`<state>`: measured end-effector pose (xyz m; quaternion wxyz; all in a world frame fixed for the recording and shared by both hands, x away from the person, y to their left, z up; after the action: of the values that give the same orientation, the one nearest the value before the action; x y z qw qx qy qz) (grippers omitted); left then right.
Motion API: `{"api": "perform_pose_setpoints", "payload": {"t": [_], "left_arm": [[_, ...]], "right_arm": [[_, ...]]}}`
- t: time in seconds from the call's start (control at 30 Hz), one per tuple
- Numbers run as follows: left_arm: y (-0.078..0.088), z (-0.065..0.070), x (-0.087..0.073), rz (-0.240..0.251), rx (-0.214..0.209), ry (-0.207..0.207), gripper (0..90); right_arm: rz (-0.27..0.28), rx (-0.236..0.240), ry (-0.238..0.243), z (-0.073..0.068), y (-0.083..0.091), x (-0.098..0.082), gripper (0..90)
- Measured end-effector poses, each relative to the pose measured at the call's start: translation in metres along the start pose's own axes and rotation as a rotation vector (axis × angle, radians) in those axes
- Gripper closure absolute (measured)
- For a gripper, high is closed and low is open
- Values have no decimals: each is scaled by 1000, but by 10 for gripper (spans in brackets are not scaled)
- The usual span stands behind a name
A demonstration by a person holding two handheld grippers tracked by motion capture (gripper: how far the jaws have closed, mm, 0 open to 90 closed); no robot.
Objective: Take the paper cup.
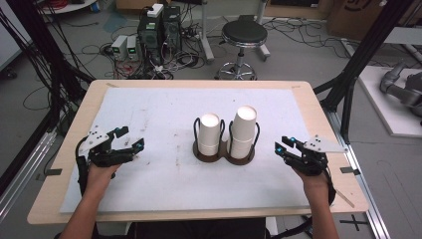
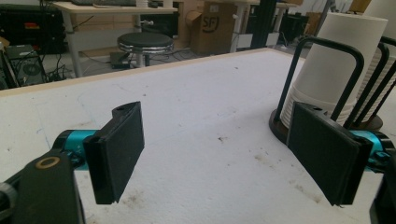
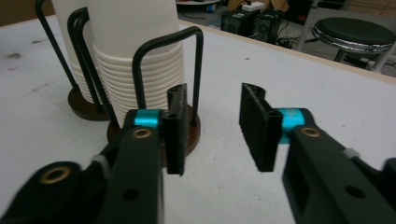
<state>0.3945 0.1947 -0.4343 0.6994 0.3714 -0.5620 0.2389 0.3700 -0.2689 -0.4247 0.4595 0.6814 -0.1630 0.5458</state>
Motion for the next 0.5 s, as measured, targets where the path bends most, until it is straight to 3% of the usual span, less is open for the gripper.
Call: {"api": "perform_pose_setpoints", "payload": {"t": [0.03, 0.23, 0.5], "left_arm": [[1, -1, 0, 0, 3, 0, 191], [1, 1, 0, 0, 3, 0, 191], [-2, 4, -1, -7, -10, -5, 191]], "right_arm": [[14, 8, -4, -3, 1, 2, 718], [66, -7, -23, -9, 8, 8, 841], [90, -24, 0, -24, 10, 18, 900]]}}
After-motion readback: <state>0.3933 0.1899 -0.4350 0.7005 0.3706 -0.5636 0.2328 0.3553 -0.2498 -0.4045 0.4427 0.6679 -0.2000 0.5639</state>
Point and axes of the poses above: each handheld gripper's, and its own axes: y roughly backward along the jaws, x roughly out of its top, z roughly to its right, the point moved 10 cm from there along -y, roughly forward along the jaws, and after that the axes turned 4 degrees about -z, right-handed, at the moved point
